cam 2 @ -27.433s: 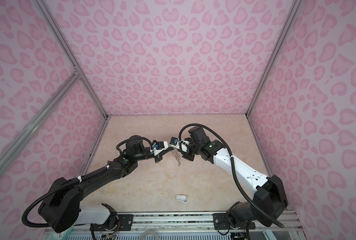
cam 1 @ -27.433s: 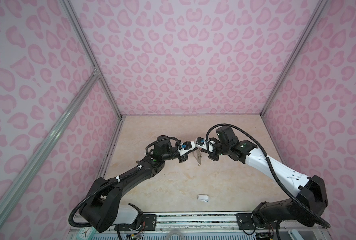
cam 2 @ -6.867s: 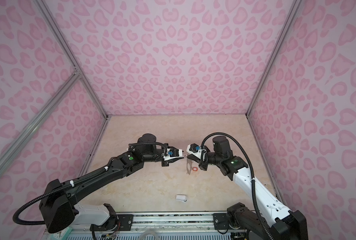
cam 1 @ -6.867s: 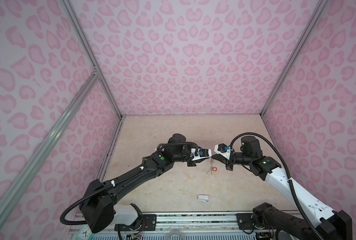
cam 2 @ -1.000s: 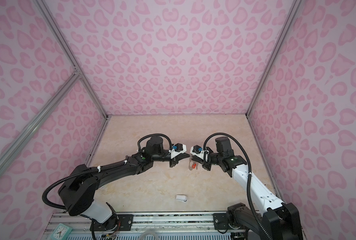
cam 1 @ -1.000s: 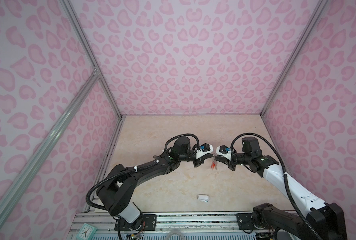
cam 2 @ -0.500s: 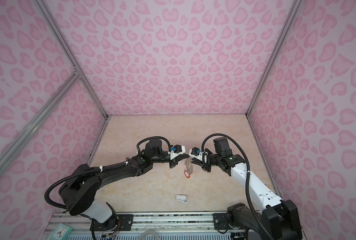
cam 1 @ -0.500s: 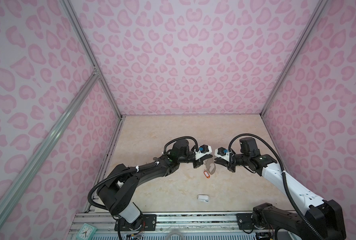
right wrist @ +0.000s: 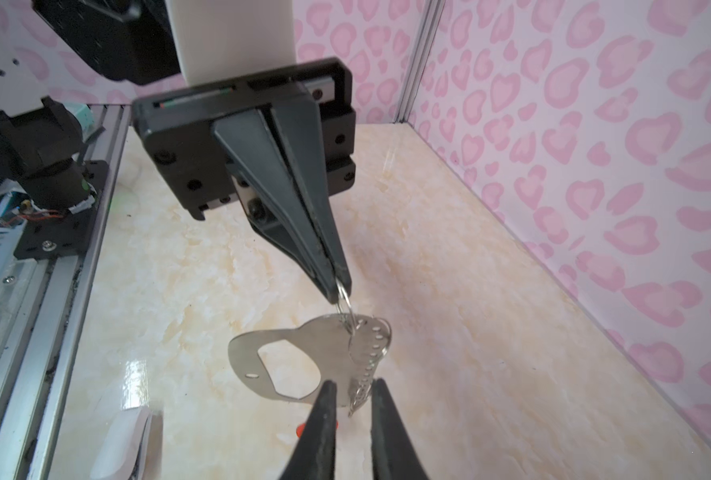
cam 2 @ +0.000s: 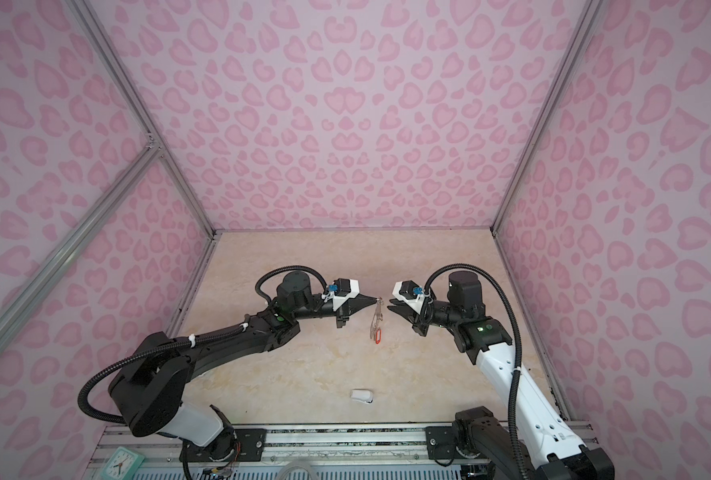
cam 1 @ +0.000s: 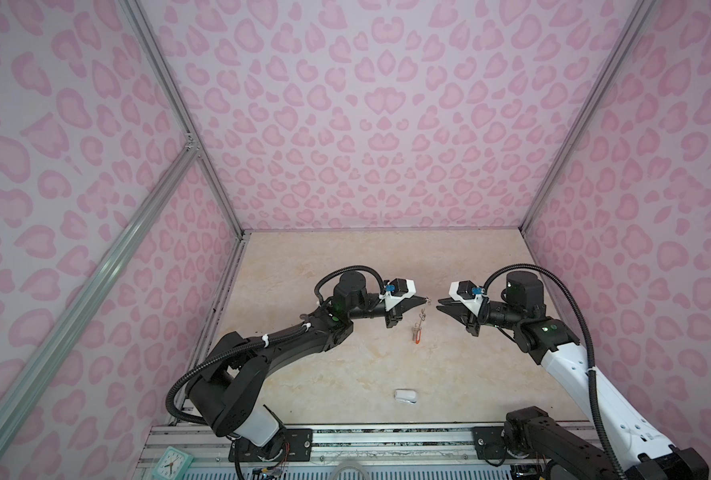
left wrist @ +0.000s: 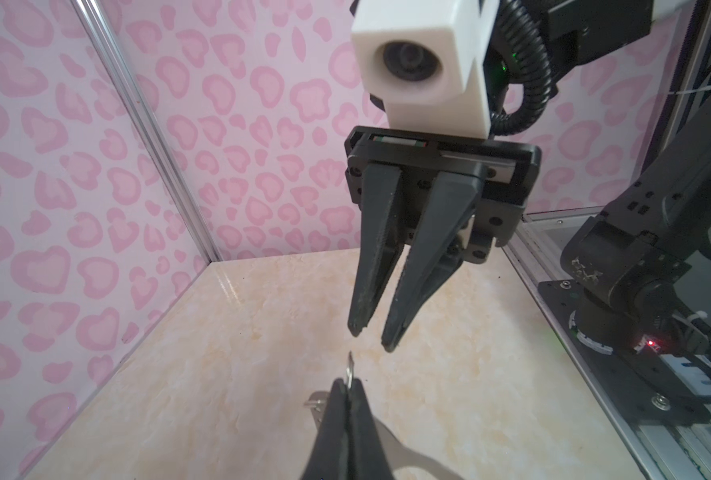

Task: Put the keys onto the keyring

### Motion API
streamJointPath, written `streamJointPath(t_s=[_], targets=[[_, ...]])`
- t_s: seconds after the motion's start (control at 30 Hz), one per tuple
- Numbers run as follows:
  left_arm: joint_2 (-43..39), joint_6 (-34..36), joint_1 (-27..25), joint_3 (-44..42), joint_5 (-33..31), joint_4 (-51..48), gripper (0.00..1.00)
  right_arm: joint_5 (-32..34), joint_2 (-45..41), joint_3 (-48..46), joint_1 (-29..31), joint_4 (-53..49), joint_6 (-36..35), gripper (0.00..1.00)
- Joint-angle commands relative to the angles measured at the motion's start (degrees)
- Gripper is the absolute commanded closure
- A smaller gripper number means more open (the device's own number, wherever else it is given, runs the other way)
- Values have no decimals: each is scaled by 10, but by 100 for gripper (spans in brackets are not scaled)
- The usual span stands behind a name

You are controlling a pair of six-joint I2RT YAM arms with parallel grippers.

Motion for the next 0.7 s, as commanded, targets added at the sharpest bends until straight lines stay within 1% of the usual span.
streamJointPath(t_s=[0.0, 0.33, 0.67], targets=[[-9, -27, 2, 9, 23, 59, 97, -49, -3, 3, -1, 66, 58, 83], [-25, -50, 2, 3, 42, 85, 97, -60, -17, -6, -1, 89, 92, 83], [-28, -56, -1, 3, 52, 91, 97, -73, -16, -6, 19, 99, 104, 83]])
